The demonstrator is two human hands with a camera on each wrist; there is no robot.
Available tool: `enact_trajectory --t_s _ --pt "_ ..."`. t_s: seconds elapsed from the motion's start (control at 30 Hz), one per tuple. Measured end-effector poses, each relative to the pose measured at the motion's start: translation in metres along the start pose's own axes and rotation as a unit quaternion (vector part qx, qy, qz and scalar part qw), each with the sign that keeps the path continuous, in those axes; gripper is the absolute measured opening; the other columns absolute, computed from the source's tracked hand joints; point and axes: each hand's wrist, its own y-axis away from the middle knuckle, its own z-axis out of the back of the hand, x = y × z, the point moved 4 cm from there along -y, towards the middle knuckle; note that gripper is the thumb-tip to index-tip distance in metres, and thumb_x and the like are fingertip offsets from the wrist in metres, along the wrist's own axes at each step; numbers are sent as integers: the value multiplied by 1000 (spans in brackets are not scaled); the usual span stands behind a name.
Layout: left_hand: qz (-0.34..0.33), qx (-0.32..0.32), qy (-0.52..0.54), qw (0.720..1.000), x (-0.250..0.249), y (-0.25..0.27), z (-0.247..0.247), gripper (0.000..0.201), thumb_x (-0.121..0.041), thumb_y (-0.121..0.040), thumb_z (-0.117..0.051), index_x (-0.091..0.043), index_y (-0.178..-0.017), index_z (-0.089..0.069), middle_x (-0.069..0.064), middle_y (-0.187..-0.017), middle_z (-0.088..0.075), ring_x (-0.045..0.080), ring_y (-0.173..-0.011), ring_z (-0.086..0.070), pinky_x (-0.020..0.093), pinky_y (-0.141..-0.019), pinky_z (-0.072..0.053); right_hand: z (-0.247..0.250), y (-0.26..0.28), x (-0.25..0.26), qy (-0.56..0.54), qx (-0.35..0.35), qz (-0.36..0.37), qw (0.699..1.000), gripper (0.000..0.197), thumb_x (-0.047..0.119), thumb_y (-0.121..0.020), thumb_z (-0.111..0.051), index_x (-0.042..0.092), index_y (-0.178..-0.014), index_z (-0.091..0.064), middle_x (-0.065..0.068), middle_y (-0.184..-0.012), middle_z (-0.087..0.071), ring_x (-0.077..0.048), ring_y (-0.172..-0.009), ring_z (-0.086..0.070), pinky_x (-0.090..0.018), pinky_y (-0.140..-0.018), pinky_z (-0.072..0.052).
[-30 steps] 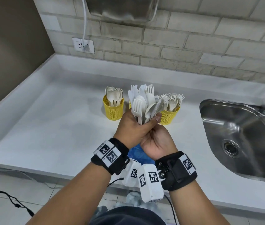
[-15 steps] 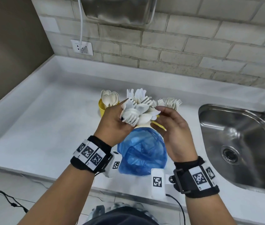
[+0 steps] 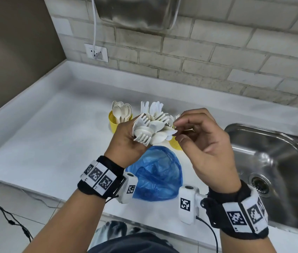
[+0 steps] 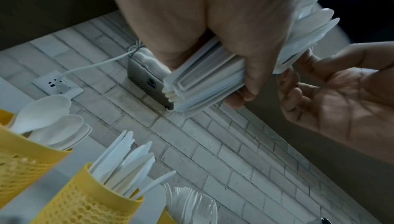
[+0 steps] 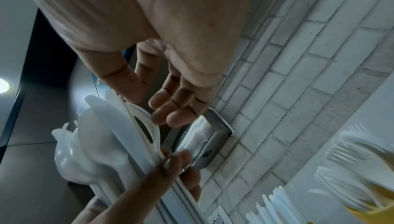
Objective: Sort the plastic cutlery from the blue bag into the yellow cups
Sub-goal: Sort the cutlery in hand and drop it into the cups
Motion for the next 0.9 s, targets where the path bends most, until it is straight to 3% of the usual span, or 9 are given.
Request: enact_trajectory --t_s 0.07,0.17,0.23,0.3,0.43,0.57,0.67,0.8,0.9 --pt "-22 -9 -18 1000 4 1 2 42 17 -77 -70 -23 -89 -63 -49 -72 -60 -27 -72 -57 -4 -67 -41 3 1 2 18 2 5 1000 39 -17 -83 -57 15 -100 -69 -12 -105 -58 -22 -93 -63 -31 -84 -51" --pt "-43 -16 -6 999 -1 0 -1 21 -11 -79 -73 -30 -73 -65 -36 -81 -69 -17 -77 -64 2 -72 -46 6 3 1 29 4 4 1000 35 -14 -85 -59 16 -99 -70 -8 -101 -62 -23 -95 -64 -30 -84 -51" --pt "-14 -29 50 998 4 -1 1 25 -5 -84 -81 -29 -89 -74 -17 -89 -77 -1 -87 -72 14 -79 -52 6 4 -2 25 6 -7 1000 36 -12 -87 -60 19 -99 -70 -4 -100 -64 -29 -94 -66 -40 -84 -55" --pt "23 1 99 995 7 -3 1 15 0 -89 -74 -6 -103 -73 1 -96 -78 20 -93 -75 26 -82 -56 6 3 -8 29 -3 -25 999 37 -9 -88 -61 25 -100 -70 -2 -100 -65 -33 -94 -67 -49 -85 -56" --pt "69 78 168 980 10 -1 0 19 -1 -90 -66 4 -108 -67 14 -102 -76 34 -95 -75 36 -87 -57 3 -1 -16 37 -14 -75 996 30 1 -90 -60 25 -105 -68 -3 -102 -66 -31 -97 -67 -59 -89 -55" --pt "78 108 185 974 9 -3 3 28 1 -88 -67 10 -113 -63 13 -102 -76 30 -96 -75 33 -86 -58 -5 -10 -10 63 1 -91 994 31 6 -89 -63 24 -114 -69 4 -106 -62 -24 -98 -65 -54 -86 -57" --pt "76 123 179 973 5 -4 4 30 4 -87 -64 -6 -116 -64 -3 -102 -78 14 -97 -75 21 -83 -57 -11 -17 -6 93 29 -88 991 33 14 -89 -69 21 -121 -69 5 -111 -61 -23 -103 -65 -46 -87 -57" --pt "64 120 146 980 5 -5 7 35 -14 -80 -71 -35 -109 -72 -19 -102 -77 1 -102 -71 15 -85 -54 -13 -21 -6 150 48 -87 984 29 23 -85 -74 17 -113 -71 5 -108 -62 -22 -97 -66 -42 -84 -57" --pt "54 103 132 984 8 -6 7 36 -10 -82 -73 -30 -111 -66 -23 -103 -76 -3 -104 -69 14 -85 -53 -12 -21 -8 198 53 -75 976 20 31 -87 -74 19 -103 -72 8 -99 -64 -19 -90 -66 -40 -79 -56"
